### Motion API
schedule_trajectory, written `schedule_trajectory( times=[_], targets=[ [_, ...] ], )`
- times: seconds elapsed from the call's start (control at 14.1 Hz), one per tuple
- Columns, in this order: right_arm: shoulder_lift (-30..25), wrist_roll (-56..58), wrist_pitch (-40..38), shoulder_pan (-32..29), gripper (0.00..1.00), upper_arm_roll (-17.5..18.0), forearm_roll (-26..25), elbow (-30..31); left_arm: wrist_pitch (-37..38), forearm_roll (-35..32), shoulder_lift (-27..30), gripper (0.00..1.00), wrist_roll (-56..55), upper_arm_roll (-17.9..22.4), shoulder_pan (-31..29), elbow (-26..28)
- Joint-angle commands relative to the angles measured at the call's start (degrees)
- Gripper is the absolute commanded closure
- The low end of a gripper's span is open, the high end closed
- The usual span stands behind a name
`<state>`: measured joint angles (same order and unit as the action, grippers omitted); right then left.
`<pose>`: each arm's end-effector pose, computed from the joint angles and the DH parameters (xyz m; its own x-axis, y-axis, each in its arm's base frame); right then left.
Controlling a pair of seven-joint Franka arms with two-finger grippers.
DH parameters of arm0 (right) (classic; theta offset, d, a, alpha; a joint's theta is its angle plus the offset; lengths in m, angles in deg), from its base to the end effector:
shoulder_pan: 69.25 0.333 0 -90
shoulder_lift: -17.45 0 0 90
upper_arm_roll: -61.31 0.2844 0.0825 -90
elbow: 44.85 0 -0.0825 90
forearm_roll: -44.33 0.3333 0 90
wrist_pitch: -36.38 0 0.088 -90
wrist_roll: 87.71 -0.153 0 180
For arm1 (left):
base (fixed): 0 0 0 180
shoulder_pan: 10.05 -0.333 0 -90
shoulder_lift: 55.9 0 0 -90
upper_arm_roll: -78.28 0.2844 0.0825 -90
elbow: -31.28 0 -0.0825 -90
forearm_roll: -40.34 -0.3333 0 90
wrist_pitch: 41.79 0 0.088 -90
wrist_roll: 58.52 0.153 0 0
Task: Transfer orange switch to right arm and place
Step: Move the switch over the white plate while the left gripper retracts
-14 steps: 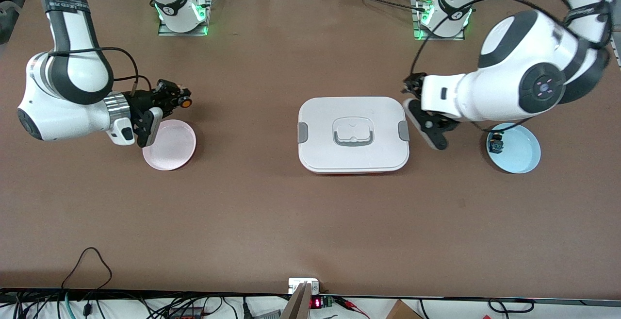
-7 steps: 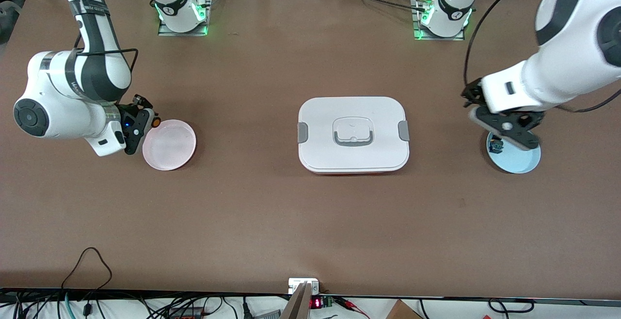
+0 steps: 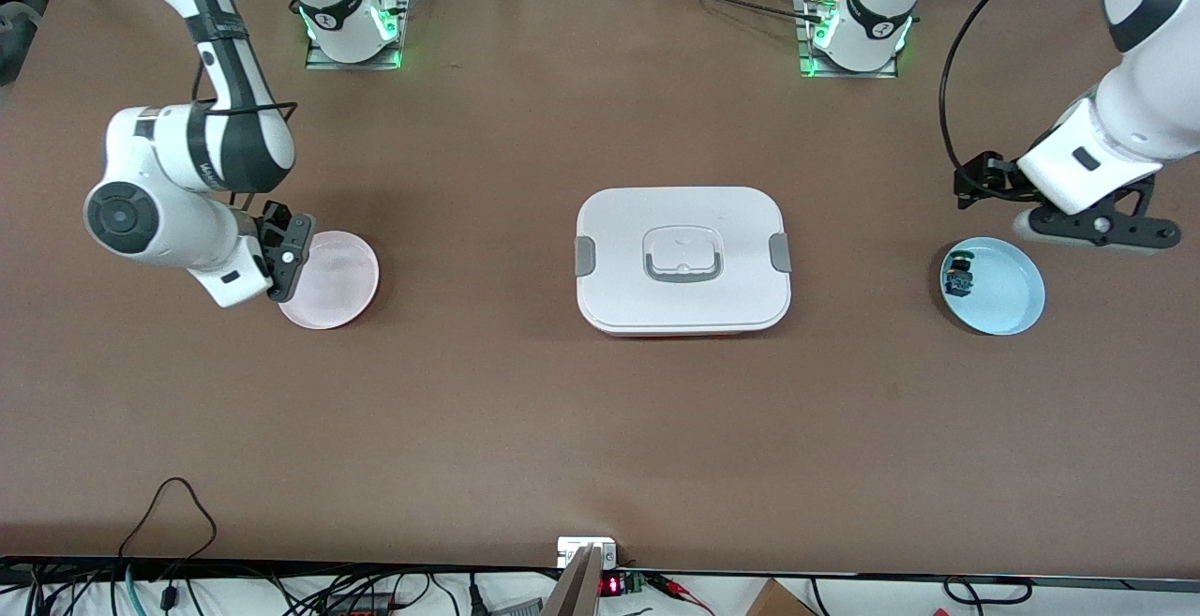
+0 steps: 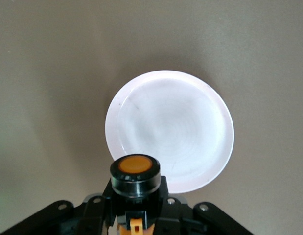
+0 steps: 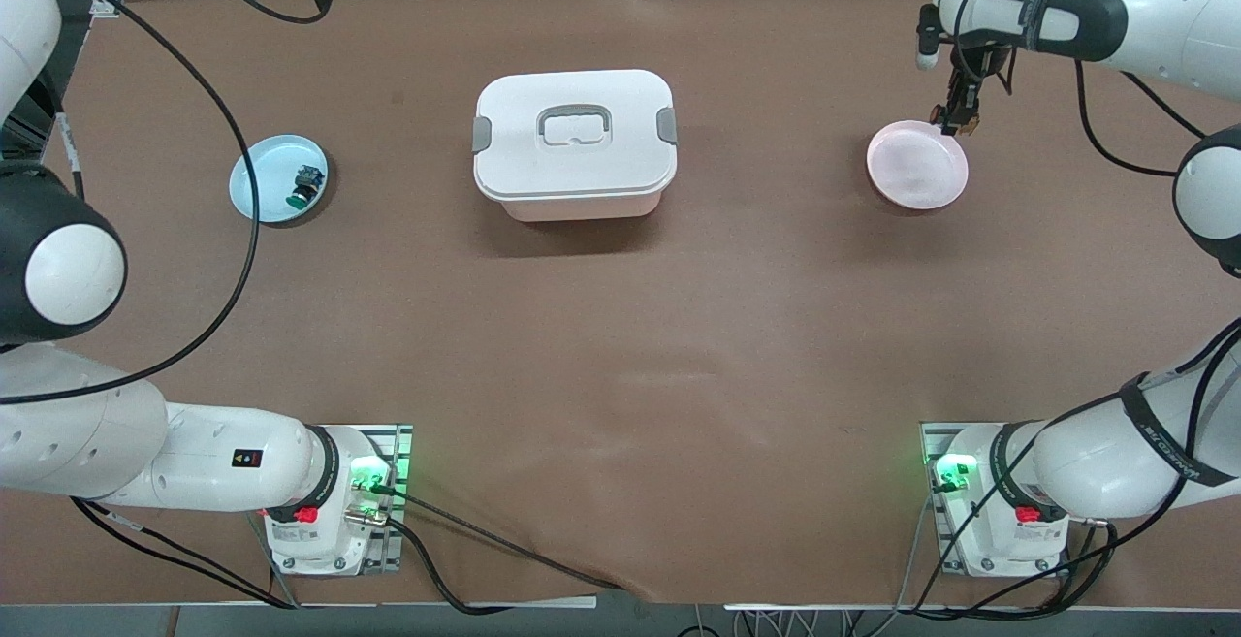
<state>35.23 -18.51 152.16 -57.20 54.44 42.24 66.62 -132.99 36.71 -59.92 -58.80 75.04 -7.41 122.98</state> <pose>0.5240 0.0443 0.2637 0.2327 0.9620 -0.1428 0.9467 -0.2577 -0.1935 0.5161 -0.0428 0.5006 0.9920 -0.0988 -0.0784 -0.1036 -0.9928 -0.0594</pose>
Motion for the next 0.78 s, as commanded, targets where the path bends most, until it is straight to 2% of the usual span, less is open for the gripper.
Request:
schedule_trajectory(
  times=[0.0,0.14,0.43,0.71],
  targets=[
    [-0.8,5.7,7.1,0.2,1.00,-0.1,-1.2,4.5,-2.2,4.0,5.6,0.00,-3.9,1.6,0.3,5.8],
    [-0.5,10.7,11.9,0.2,1.00,0.0,-1.2,6.9,-2.3,4.2,5.7,0.00,-3.3,1.6,-1.5,5.7],
    [0.1,14.9,18.5,1.3,1.00,0.0,-1.3,10.6,-2.5,3.8,5.1,0.00,-3.7,1.5,-1.6,3.9],
    [1.6,15.0,20.2,1.4,0.99,0.0,-2.3,11.0,-2.4,3.6,5.2,0.00,-3.9,1.4,-1.6,3.8]
  ],
)
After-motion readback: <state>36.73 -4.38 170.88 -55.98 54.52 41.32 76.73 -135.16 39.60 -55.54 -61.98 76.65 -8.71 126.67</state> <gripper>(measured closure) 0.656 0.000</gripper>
